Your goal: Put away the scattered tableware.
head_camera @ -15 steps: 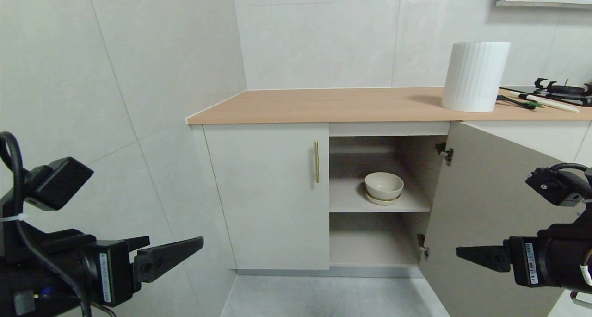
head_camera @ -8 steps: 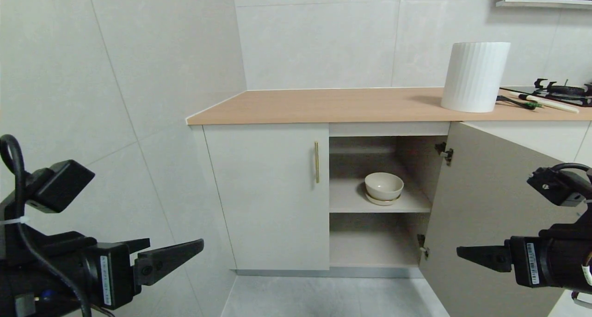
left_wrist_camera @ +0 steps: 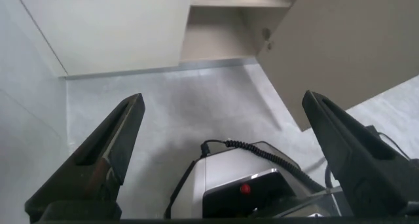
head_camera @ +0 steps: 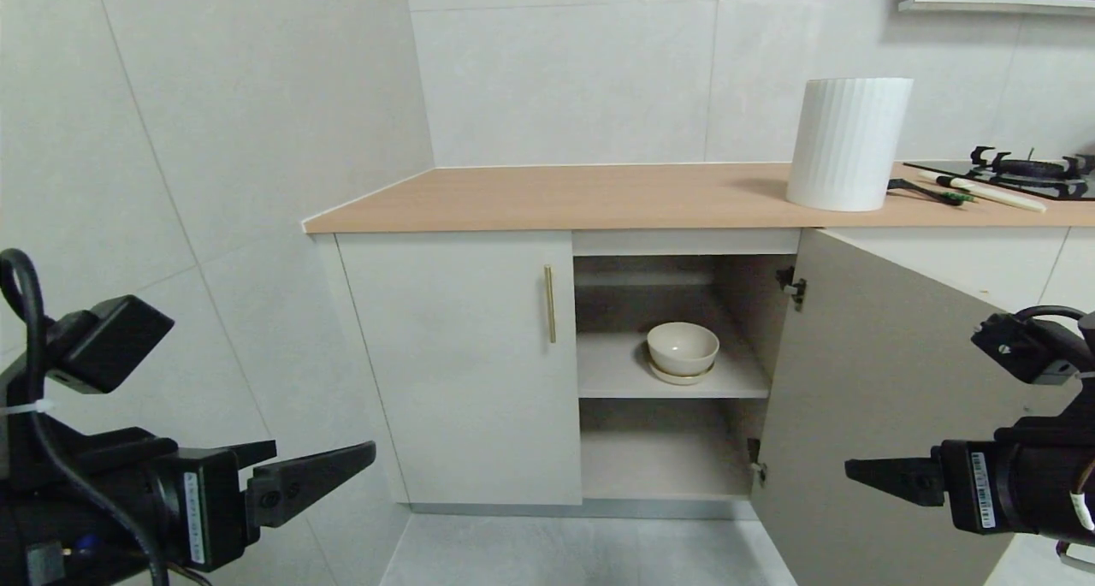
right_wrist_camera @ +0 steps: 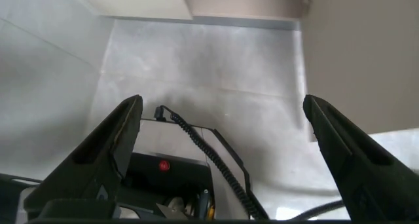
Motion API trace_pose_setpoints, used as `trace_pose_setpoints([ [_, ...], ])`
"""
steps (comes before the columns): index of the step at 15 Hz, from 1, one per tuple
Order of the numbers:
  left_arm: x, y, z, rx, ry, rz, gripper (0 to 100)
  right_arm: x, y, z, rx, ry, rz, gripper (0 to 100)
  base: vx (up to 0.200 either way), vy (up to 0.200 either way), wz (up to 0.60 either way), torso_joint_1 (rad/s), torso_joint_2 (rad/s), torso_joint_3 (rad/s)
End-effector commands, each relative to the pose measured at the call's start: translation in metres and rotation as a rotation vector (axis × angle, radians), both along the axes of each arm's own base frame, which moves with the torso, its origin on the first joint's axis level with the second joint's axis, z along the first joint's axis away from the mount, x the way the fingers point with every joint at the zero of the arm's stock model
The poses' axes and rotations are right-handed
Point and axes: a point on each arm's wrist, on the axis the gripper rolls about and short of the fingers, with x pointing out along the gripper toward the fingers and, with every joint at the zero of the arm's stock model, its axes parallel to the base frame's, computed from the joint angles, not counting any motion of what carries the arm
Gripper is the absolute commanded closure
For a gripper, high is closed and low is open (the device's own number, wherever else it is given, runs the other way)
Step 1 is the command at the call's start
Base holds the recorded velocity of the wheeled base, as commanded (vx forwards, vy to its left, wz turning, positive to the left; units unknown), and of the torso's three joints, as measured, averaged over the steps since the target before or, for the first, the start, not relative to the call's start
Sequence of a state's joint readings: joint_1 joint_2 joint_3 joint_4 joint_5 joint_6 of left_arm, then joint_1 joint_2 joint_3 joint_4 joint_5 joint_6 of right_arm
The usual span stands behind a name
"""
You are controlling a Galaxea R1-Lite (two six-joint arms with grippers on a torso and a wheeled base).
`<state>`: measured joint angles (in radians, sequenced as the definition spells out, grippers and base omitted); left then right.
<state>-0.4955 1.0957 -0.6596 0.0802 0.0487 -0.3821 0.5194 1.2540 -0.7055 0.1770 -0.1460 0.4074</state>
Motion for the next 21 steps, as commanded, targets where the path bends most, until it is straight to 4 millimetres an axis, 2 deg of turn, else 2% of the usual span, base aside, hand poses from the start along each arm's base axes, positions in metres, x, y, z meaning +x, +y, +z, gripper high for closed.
trace_pose_setpoints([
  [1,0.001,0.000,0.000,0.000,0.002,0.001,0,0.002,0.000,-0.003,-0.012,0.012,-0.001,0,0.000,-0.200,0.00,-0.002,0.00,0.007],
  [4,0.001,0.000,0.000,0.001,0.002,0.000,0,0.004,-0.005,-0.007,-0.053,0.045,-0.017,0,0.000,-0.200,0.00,-0.002,0.00,0.002],
  [9,0.001,0.000,-0.001,0.001,0.004,0.001,0,-0.009,-0.015,-0.006,-0.164,0.125,0.030,0,0.000,0.000,0.00,0.000,0.00,0.000],
  [12,0.001,0.000,-0.001,0.002,0.005,0.001,0,-0.004,-0.030,-0.004,-0.240,0.121,-0.068,0,0.000,0.000,0.00,0.000,0.00,0.000],
  [13,0.001,0.000,-0.002,0.003,0.008,0.001,0,-0.002,-0.046,-0.002,-0.288,0.112,-0.112,0,0.000,0.000,0.00,0.000,0.00,0.000],
  [16,0.002,-0.001,-0.003,0.006,0.013,0.001,0,0.000,-0.073,0.000,-0.375,0.122,-0.195,0,0.000,0.000,0.00,0.000,0.00,0.000],
  [19,0.002,-0.001,-0.003,0.007,0.016,0.001,0,-0.001,-0.092,0.000,-0.445,0.141,-0.237,0,0.000,0.000,0.00,0.000,0.00,0.000],
  [21,0.002,-0.001,-0.003,0.007,0.016,0.001,0,0.007,-0.102,-0.003,-0.447,0.167,-0.286,0,0.000,0.000,0.00,0.000,0.00,0.000],
])
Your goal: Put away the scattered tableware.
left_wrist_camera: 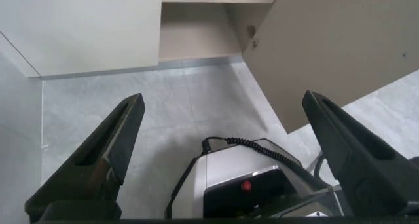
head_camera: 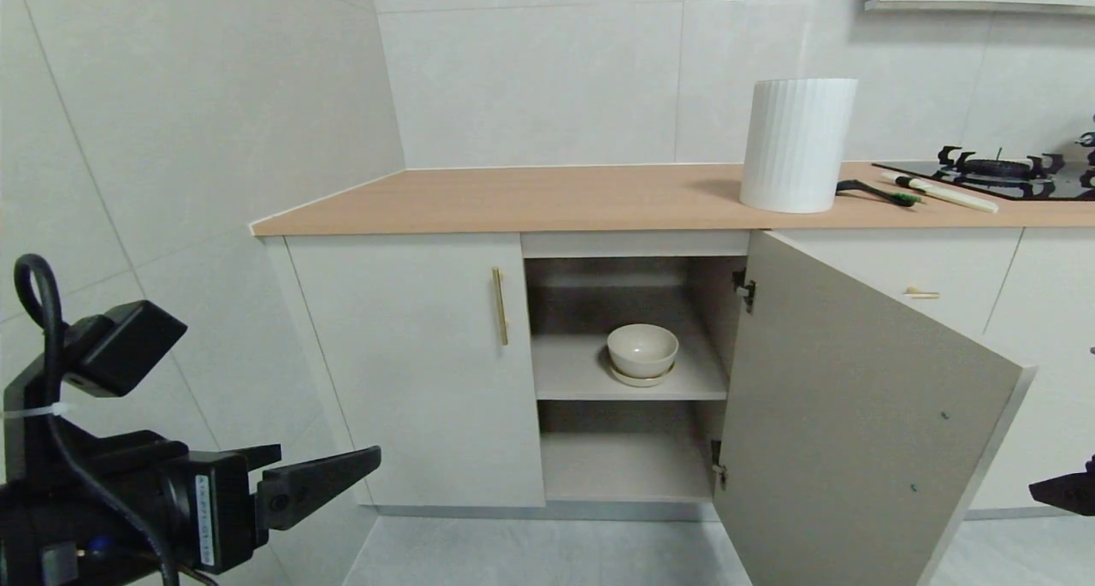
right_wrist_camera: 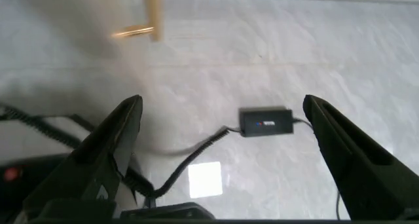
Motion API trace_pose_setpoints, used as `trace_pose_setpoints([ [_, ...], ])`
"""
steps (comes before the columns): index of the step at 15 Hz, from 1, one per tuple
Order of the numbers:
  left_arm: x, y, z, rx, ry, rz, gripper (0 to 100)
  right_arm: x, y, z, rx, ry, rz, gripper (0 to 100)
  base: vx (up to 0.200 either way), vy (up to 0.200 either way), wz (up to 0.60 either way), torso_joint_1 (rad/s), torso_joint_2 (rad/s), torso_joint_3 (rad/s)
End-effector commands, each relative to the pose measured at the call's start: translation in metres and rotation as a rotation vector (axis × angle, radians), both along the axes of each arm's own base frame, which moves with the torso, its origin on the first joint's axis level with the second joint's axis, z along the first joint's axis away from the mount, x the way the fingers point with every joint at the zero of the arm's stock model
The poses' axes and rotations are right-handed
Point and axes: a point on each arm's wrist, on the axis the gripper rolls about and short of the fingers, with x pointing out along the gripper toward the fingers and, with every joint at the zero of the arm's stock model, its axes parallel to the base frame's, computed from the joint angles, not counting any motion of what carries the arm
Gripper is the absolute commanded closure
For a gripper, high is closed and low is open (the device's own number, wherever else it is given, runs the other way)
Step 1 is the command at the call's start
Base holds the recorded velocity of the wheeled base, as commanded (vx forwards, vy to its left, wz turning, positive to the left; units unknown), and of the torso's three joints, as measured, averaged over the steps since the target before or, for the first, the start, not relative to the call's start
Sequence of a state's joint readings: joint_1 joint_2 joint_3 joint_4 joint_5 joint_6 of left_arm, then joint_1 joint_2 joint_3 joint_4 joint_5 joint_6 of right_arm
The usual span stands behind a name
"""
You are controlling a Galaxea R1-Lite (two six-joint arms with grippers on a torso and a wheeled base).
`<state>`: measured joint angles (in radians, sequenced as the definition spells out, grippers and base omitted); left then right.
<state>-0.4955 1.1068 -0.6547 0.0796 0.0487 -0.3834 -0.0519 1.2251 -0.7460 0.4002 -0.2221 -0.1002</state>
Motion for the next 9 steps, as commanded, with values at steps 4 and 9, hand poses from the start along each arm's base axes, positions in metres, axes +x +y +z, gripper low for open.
trace_pose_setpoints([
  [4,0.000,0.000,0.000,-0.001,0.001,0.001,0,0.034,-0.014,-0.015,0.021,-0.013,-0.084,0,0.000,0.000,0.00,0.000,0.00,0.000],
  [9,0.001,0.000,0.000,-0.002,0.000,0.001,0,0.072,-0.020,-0.040,0.099,-0.036,-0.172,0,0.000,0.000,0.00,0.000,0.00,0.000],
])
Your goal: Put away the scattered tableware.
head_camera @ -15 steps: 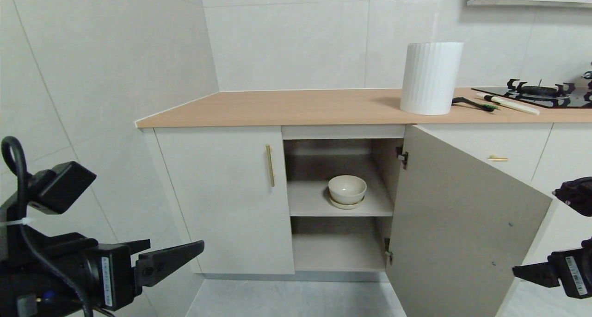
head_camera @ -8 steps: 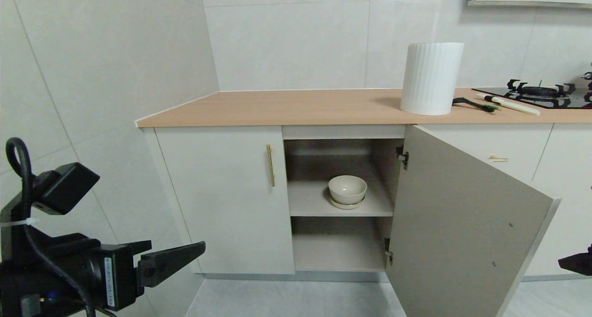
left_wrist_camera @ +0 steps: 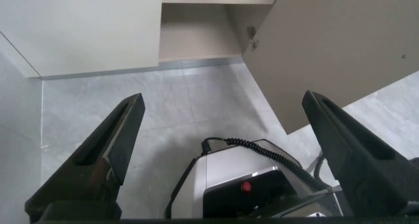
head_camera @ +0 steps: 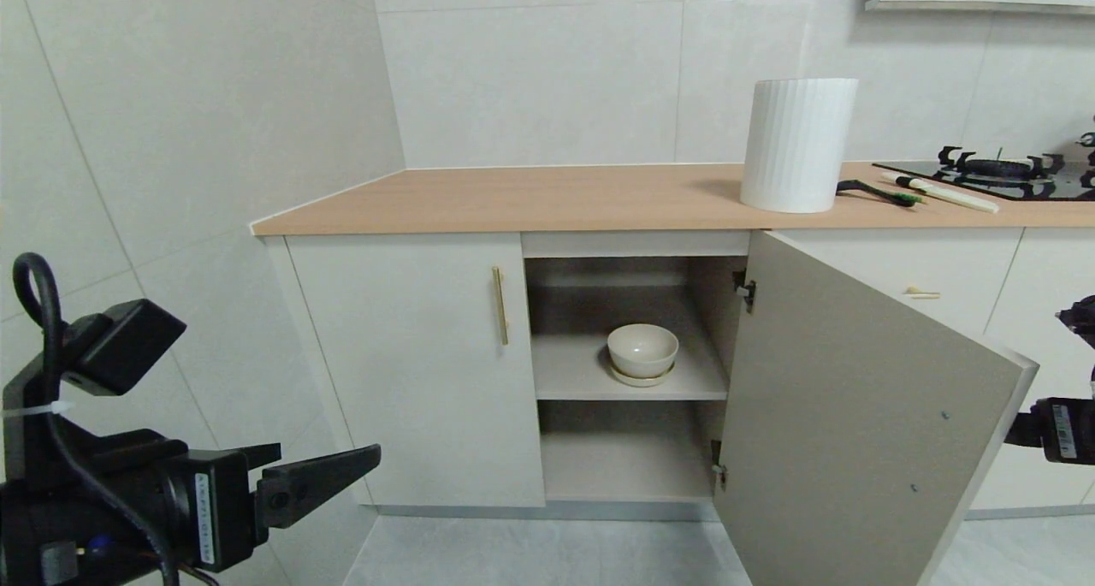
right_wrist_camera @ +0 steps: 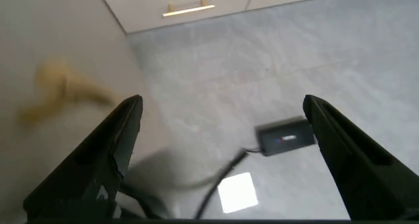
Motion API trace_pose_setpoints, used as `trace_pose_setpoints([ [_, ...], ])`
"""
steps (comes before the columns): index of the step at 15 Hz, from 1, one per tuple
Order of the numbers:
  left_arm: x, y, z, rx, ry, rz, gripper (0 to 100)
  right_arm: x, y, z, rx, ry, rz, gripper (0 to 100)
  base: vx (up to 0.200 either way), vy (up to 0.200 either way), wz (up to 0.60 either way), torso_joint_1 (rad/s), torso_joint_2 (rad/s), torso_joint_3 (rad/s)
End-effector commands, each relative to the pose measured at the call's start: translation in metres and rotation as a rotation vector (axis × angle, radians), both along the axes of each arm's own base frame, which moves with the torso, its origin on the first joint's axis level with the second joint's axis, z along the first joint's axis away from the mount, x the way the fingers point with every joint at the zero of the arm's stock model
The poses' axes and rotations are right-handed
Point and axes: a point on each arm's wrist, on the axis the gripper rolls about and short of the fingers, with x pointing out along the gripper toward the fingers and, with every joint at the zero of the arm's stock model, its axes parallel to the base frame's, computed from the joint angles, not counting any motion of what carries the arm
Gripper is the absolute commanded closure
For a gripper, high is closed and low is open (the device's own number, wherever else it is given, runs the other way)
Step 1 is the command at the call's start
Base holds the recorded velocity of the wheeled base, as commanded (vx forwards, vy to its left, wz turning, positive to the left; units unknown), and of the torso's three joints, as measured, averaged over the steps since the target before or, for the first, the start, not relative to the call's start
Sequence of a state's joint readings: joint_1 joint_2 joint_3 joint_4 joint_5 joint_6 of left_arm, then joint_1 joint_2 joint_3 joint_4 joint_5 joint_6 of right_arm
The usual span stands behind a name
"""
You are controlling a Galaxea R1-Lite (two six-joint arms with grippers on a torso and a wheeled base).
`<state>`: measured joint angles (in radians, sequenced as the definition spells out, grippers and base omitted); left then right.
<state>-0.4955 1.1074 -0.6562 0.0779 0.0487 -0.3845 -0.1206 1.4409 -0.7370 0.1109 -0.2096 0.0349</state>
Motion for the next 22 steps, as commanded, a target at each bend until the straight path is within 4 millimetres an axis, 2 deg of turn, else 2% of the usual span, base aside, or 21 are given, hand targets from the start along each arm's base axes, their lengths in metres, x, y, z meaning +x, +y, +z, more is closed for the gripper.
trace_pose_setpoints([
  [1,0.000,0.000,0.000,0.000,0.002,0.001,0,0.018,-0.002,-0.020,0.028,0.061,-0.011,0,0.000,0.000,0.00,0.000,0.00,0.000],
  [4,0.000,0.000,0.000,0.000,0.002,0.001,0,0.021,0.001,-0.022,0.080,0.048,0.010,0,0.000,0.000,0.00,0.000,0.00,0.000],
  [7,0.000,0.000,0.001,-0.001,-0.001,0.001,0,0.023,0.019,-0.022,0.152,0.037,0.073,0,0.000,0.000,0.00,0.000,0.00,0.000],
  [8,0.002,-0.001,0.001,0.000,0.000,0.001,0,0.023,0.036,-0.023,0.174,0.040,0.133,0,0.000,0.000,0.00,0.000,0.00,0.000],
  [9,0.002,-0.001,0.001,0.000,0.002,0.001,0,0.023,0.043,-0.023,0.178,0.043,0.162,0,0.000,0.000,0.00,0.000,0.00,0.000],
  [12,0.007,-0.004,0.001,-0.005,-0.004,0.000,0,0.035,0.093,-0.032,0.201,0.070,0.322,0,0.000,0.000,0.00,0.000,0.00,0.000],
  [13,0.013,-0.007,-0.001,-0.005,-0.001,0.001,0,0.045,0.115,-0.037,0.214,0.063,0.376,0,0.000,0.000,0.00,0.000,0.00,0.000],
  [14,0.015,-0.008,-0.001,-0.003,0.002,0.001,0,0.047,0.122,-0.039,0.219,0.059,0.392,0,0.000,0.000,0.00,0.000,0.00,0.000],
  [15,0.019,-0.010,-0.004,-0.001,0.009,0.002,0,0.058,0.146,-0.048,0.222,0.055,0.454,0,0.000,0.000,0.00,0.000,0.00,0.000],
  [18,0.022,-0.012,-0.006,0.005,0.018,0.005,0,0.081,0.171,-0.057,0.255,0.010,0.508,0,0.000,0.000,0.00,0.000,0.00,0.000],
  [22,0.021,-0.012,-0.005,0.004,0.015,0.004,0,0.104,0.187,-0.060,0.322,-0.072,0.520,0,0.000,0.000,0.00,0.000,0.00,0.000],
])
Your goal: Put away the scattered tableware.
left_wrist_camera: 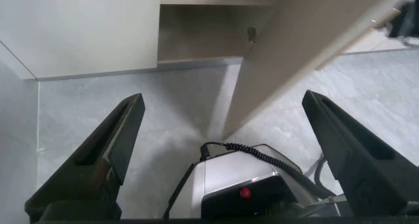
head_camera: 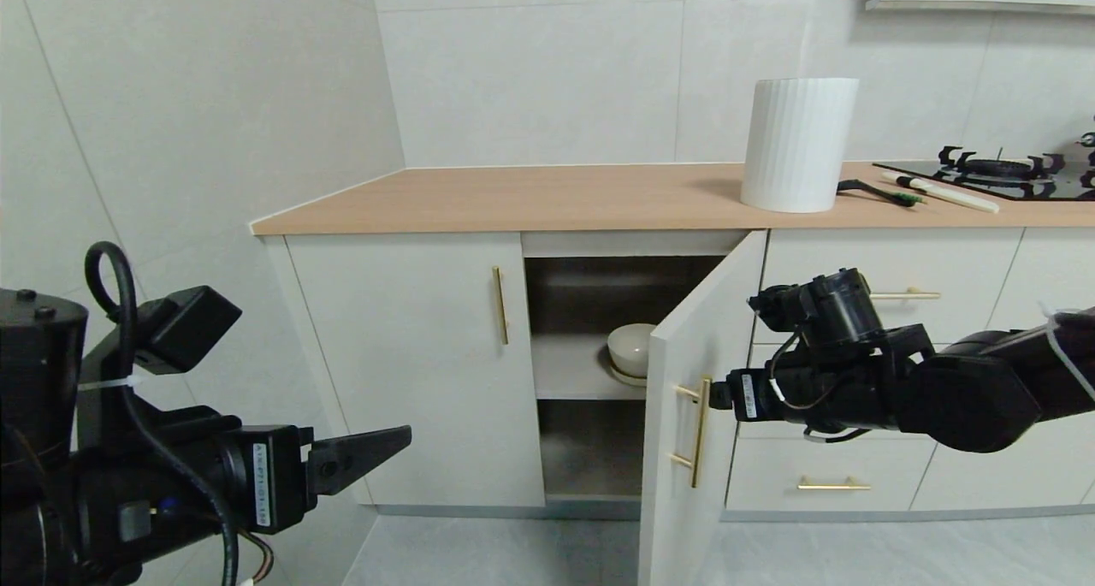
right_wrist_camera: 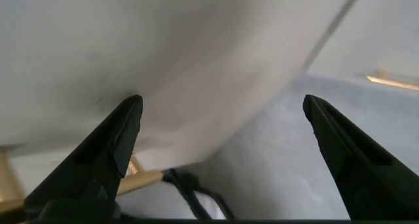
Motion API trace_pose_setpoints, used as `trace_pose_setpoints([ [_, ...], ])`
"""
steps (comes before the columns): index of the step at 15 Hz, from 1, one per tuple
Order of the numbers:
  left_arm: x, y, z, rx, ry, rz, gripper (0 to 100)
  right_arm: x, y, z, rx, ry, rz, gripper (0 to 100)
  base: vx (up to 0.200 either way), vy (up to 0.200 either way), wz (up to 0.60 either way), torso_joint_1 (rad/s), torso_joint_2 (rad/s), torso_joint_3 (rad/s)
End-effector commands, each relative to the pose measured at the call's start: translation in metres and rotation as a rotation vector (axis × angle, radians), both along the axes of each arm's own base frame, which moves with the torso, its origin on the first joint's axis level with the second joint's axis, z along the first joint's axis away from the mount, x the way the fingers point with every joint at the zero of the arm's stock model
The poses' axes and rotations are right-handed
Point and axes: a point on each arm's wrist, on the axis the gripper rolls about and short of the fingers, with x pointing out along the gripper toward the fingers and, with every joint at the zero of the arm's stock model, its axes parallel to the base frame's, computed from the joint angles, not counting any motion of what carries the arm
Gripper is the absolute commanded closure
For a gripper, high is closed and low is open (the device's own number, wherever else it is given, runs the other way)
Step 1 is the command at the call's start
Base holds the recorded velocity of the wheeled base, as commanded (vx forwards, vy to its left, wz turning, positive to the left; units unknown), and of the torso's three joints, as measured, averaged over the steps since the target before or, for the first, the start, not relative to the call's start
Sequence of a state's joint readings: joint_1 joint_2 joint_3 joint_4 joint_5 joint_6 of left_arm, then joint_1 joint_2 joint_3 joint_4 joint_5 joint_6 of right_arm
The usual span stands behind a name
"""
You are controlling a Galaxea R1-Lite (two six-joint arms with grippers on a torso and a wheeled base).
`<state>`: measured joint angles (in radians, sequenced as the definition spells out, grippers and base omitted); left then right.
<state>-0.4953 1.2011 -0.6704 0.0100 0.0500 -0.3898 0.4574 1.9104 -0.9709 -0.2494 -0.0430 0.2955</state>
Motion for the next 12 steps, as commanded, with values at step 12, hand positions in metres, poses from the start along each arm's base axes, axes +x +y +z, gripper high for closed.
trace_pose_setpoints([
  [12,0.000,0.000,-0.003,0.003,0.011,0.001,0,0.035,0.034,-0.033,0.148,0.003,-0.034,0,0.000,0.000,0.00,0.000,0.00,0.000],
])
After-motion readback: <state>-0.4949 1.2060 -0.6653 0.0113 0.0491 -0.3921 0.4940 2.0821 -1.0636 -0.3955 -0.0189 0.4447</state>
